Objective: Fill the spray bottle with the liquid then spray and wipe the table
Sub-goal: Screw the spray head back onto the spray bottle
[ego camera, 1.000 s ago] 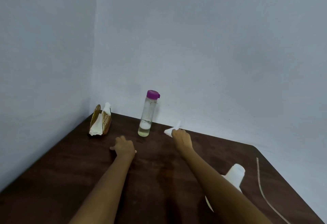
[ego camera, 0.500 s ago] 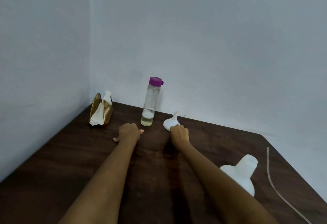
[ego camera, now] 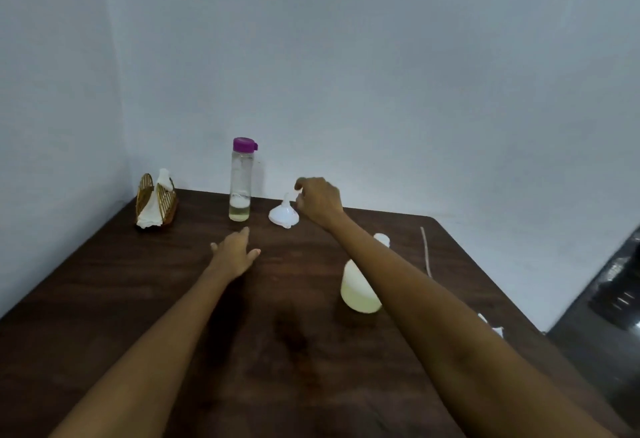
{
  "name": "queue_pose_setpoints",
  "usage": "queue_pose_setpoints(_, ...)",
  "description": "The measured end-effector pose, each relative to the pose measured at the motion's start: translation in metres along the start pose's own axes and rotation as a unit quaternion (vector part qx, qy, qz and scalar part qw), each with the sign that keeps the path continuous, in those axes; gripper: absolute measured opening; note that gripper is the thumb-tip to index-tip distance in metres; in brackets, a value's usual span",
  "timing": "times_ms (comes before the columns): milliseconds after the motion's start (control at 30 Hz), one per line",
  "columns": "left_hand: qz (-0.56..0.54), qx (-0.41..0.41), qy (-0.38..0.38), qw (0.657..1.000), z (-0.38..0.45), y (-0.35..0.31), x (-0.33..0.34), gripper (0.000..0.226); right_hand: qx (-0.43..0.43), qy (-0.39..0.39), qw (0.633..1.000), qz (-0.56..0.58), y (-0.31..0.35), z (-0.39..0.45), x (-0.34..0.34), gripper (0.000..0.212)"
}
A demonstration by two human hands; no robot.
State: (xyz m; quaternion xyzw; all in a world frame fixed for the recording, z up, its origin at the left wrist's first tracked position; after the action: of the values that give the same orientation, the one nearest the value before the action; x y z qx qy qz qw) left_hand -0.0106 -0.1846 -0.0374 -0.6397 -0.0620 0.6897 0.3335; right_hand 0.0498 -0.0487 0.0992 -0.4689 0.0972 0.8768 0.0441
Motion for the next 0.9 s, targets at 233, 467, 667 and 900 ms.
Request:
queue_pose_setpoints(233, -0.141, 0.099, 0.033, 0.985, -0.056, -0.123, 0.020, 0.072, 0.074, -0.113, 0.990, 0.032, -0.084, -0.064, -0.085, 0.032)
queue_pose_setpoints(467, -0.197, 0.103, 0.058, 0.973, -0.076, -0.203, 0.028, 0.090, 0.287, -0.028, 0.957, -0.045, -0.224, -0.168, -0.100, 0.035)
queue_pose_setpoints(667, -0.214, 0.075, 0.022, 0.974, -0.082, -0.221, 0.044, 0.068, 0.457, 0.058, 0.887, -0.018, -0.297, -0.260, -0.084, 0.047)
queue_pose_setpoints(900, -0.217, 0.032, -0.049, 0.974, -0.077, -0.207, 0.048, 0.045, 0.557, 0.010, 0.825, 0.096, -0.320, -0.293, -0.059, 0.058)
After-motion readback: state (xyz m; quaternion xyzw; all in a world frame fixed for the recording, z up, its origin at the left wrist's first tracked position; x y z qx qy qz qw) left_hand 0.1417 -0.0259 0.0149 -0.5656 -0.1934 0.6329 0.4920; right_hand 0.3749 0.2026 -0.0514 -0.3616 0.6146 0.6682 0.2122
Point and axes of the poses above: each hand's wrist, its own z-axis towards the middle knuckle, its own x-axis out of the palm, y = z × x, the point moved 8 cm from there along z, towards the middle knuckle, and after that the axes turned 10 degrees about -y, right-handed, at the moved point
